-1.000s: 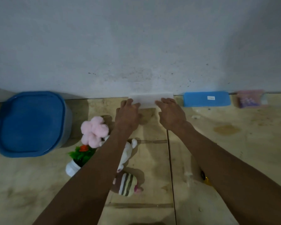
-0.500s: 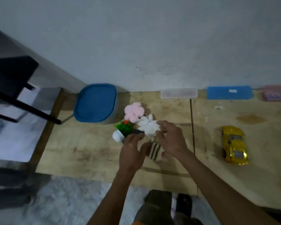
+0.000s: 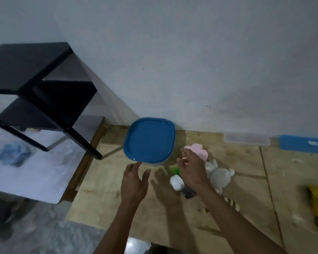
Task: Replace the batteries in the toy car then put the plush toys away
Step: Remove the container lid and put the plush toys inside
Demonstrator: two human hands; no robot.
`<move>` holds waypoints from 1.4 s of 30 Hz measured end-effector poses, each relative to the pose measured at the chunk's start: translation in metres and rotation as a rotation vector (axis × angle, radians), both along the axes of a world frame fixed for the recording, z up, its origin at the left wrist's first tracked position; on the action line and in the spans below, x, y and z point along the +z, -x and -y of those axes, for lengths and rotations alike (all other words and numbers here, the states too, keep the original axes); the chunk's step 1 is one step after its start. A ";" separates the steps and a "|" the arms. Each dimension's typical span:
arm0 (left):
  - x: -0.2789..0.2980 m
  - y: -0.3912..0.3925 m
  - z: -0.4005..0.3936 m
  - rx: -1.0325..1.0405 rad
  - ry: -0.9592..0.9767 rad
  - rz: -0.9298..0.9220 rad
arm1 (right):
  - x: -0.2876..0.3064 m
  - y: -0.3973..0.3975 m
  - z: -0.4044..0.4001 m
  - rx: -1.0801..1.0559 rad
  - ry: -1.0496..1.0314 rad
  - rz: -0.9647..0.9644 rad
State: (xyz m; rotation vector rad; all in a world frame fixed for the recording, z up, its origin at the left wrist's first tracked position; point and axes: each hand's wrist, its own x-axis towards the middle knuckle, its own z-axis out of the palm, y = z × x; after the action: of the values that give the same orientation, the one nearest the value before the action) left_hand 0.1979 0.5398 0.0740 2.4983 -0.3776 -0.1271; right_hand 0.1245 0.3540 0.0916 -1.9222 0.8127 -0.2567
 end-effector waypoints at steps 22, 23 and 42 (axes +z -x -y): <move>-0.044 -0.192 0.028 0.083 0.269 -0.301 | -0.065 -0.146 -0.029 -0.363 -0.086 -0.184; -0.044 -0.191 0.028 0.084 0.280 -0.299 | -0.067 -0.147 -0.031 -0.358 -0.101 -0.189; -0.044 -0.191 0.015 -0.004 0.289 -0.236 | -0.074 -0.150 -0.032 -0.367 -0.057 -0.178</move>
State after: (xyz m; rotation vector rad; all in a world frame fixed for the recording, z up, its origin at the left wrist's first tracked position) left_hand 0.3891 0.5245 0.0304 2.1681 -0.2810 -0.3406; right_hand 0.2743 0.3858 0.0172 -1.7504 1.2796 -0.2817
